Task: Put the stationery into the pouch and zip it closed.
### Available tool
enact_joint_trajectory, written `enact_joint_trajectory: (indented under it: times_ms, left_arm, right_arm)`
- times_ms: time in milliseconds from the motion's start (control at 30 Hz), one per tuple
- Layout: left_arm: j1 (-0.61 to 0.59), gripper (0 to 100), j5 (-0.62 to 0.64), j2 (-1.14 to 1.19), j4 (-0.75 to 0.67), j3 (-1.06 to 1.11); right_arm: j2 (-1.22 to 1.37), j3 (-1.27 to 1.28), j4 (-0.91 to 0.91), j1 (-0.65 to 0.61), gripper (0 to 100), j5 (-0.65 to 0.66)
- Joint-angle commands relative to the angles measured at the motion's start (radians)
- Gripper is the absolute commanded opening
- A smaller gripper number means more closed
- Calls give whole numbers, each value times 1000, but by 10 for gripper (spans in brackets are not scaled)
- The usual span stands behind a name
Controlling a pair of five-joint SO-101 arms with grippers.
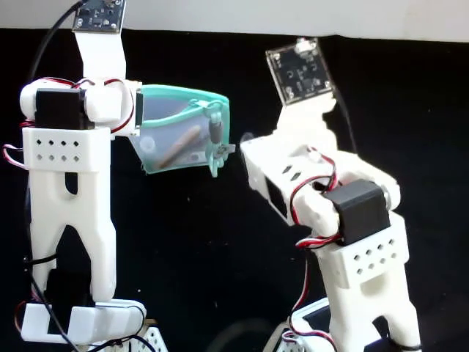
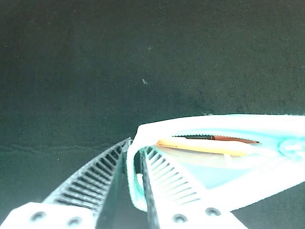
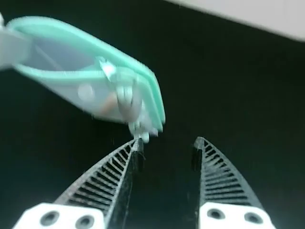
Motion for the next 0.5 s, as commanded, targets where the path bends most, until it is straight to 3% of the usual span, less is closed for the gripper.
enact_joint_trajectory:
  times_ms: [0, 200, 467]
  left_arm:
    - [-2, 7, -3, 59, 0, 15]
    - [-2, 7, -3, 59, 0, 15]
    - [-2, 7, -5, 59, 2, 18]
  right_arm:
    - [-96, 128, -19, 13, 176, 6]
    - [-315, 539, -209, -47, 176, 8]
    - [-397, 1003, -736, -131, 176, 6]
